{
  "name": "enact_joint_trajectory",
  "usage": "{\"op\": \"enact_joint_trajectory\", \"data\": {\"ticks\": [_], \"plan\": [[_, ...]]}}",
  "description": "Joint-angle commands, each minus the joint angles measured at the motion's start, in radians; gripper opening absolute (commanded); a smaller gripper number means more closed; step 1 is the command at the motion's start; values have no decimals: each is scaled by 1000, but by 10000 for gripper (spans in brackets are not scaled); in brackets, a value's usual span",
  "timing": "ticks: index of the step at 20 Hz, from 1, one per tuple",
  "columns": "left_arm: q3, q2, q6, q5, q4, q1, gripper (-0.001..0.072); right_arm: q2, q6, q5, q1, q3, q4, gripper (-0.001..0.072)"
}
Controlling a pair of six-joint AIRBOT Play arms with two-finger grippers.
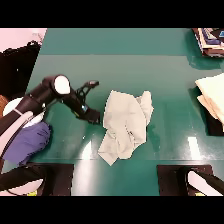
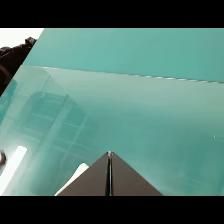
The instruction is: Fold the shirts.
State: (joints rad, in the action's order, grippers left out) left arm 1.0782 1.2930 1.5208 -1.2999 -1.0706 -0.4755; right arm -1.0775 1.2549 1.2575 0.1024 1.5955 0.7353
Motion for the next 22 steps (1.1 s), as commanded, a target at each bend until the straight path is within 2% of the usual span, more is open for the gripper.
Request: {"op": "enact_joint_trajectory", "data": {"ticks": [1, 7, 9, 15, 16, 17, 19, 22], "plan": [[-215, -51, -33, 79, 154, -22, 530, 0, 0, -11, -1, 0, 0, 18], [-271, -49, -24, 285, 150, -240, 530, 0, 0, -23, -1, 0, 0, 18], [-271, -42, 19, 295, 122, -259, 530, 0, 0, -23, -1, 0, 0, 18], [-271, -7, 25, 293, 121, -259, 528, 0, 0, -8, -1, 0, -1, 18], [-271, -6, 25, 293, 121, -259, 460, 0, 0, -6, -1, 0, -1, 18], [-271, -6, 24, 293, 120, -259, 284, 0, 0, -6, -1, 0, -1, 18], [-271, -6, 17, 296, 110, -259, 24, 0, 0, -5, -1, 0, -1, 18], [-268, -24, 20, 261, 41, -223, 26, 0, 0, 5, -1, 0, 0, 18]]}}
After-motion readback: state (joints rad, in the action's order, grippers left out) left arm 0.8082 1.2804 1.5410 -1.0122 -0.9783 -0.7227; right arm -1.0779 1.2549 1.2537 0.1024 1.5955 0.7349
